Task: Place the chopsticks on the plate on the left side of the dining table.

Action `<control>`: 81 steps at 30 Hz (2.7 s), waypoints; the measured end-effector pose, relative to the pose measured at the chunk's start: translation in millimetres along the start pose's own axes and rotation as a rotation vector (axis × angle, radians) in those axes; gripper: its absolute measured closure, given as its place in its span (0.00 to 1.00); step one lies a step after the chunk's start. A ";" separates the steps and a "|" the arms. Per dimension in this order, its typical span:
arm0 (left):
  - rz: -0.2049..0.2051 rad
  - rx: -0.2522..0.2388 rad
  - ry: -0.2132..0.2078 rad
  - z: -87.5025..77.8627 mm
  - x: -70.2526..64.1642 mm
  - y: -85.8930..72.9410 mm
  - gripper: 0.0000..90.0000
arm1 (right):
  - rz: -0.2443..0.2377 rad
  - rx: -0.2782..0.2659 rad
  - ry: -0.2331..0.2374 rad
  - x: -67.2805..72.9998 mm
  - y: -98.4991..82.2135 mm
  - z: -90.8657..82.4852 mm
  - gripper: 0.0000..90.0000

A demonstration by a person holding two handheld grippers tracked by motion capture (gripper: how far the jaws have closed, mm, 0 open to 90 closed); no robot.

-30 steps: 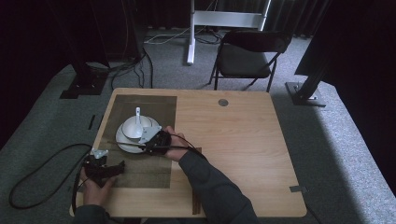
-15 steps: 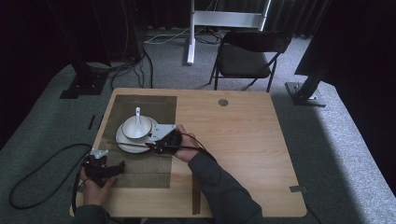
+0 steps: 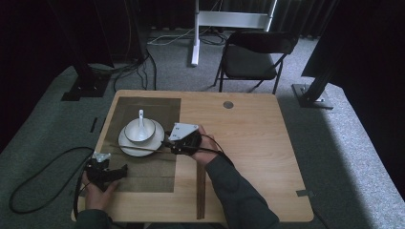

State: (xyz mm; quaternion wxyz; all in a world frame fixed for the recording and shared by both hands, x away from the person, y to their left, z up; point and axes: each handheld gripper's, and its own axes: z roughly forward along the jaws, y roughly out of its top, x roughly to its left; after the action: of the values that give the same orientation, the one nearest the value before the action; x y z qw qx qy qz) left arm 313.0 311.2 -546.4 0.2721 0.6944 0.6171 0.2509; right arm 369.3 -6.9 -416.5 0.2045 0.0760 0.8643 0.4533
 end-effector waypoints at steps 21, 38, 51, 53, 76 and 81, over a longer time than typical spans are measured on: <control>0.000 0.001 0.000 0.0 0.0 0.0 0.00 | 0.060 -0.002 -0.038 11.7 -29.8 -31.2 0.65; 0.000 -0.001 0.000 0.1 0.0 0.0 0.00 | 0.121 0.027 -0.066 17.7 -67.9 -57.3 0.63; 0.000 -0.001 0.000 0.1 0.0 0.0 0.00 | 0.166 0.059 -0.076 24.4 -97.4 -67.6 0.63; 0.000 0.000 0.000 0.1 0.0 0.0 0.00 | 0.169 0.063 -0.077 25.1 -99.4 -67.6 0.62; 0.000 -0.001 0.000 0.1 -0.1 0.0 0.00 | 0.193 0.174 -0.038 48.2 -138.9 -53.6 0.62; 0.000 -0.001 0.000 0.1 0.0 0.0 0.00 | 0.197 0.198 -0.026 50.8 -144.1 -49.2 0.62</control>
State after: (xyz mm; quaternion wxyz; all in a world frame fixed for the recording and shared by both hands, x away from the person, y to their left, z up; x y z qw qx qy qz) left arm 313.0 311.1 -546.5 0.2725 0.6941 0.6171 0.2512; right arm 310.3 -111.0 -523.5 0.1620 0.1860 0.8903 0.3828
